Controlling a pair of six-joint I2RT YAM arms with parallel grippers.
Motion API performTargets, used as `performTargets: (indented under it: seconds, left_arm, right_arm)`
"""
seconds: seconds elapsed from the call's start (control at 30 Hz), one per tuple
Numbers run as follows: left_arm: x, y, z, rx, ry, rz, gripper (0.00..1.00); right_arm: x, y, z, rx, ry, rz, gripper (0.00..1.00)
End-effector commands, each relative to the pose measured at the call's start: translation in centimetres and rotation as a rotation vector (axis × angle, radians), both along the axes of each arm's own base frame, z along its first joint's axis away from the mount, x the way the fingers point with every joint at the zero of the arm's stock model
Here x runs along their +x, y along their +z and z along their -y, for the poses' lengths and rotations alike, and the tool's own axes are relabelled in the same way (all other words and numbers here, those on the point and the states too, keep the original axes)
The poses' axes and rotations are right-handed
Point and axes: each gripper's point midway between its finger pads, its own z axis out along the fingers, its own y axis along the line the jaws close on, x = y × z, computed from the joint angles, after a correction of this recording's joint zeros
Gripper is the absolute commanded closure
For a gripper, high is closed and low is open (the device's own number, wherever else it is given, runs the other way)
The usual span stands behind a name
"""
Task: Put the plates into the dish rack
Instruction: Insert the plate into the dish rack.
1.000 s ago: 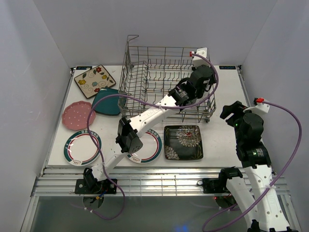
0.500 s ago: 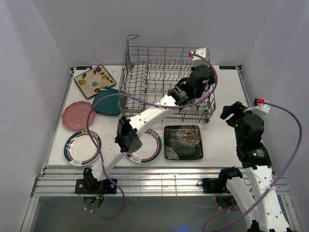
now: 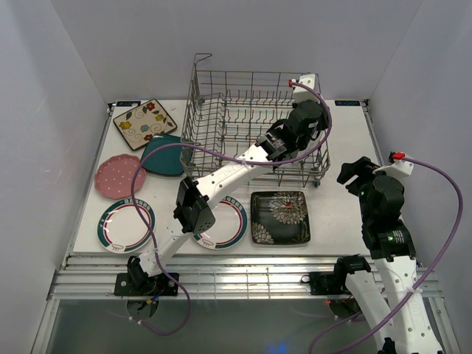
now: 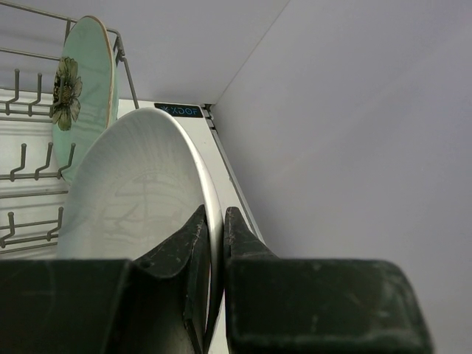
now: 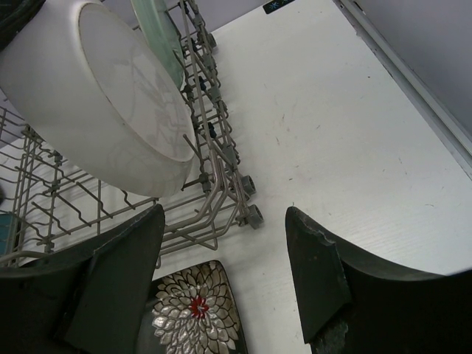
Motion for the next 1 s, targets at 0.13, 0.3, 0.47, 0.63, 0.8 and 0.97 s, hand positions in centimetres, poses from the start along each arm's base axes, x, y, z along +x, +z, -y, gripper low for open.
performTargets:
  seconds: [0.13, 0.3, 0.47, 0.63, 0.8, 0.97]
  left_arm:
    - [-1.7, 8.4, -2.1, -0.136, -0.022, 0.085, 0.69]
    - [-1.6, 9.5, -2.3, -0.144, -0.02, 0.13, 0.65]
    - [-1.8, 9.6, -2.0, -0.145, -0.035, 0.136, 0.65]
    - [-1.8, 9.6, -1.9, -0.143, -0.041, 0.141, 0.65]
    - [-2.0, 9.7, -1.9, -0.14, -0.047, 0.144, 0.65]
    - [-2.1, 10.5, -2.2, -0.144, -0.044, 0.163, 0.62]
  right_arm:
    - [0.0, 1.4, 0.0, 0.013, -0.007, 0.038, 0.28]
    - [0.1, 1.5, -0.2, 0.015, 0.005, 0.039, 0.28]
    - [0.1, 1.2, -0.2, 0.013, 0.009, 0.03, 0.28]
    - [-0.1, 1.4, -0.3, 0.009, 0.016, 0.036, 0.28]
    - [-0.3, 1.4, -0.1, 0.005, 0.01, 0.036, 0.28]
    - [-0.3, 1.5, -0.2, 0.003, 0.013, 0.037, 0.28]
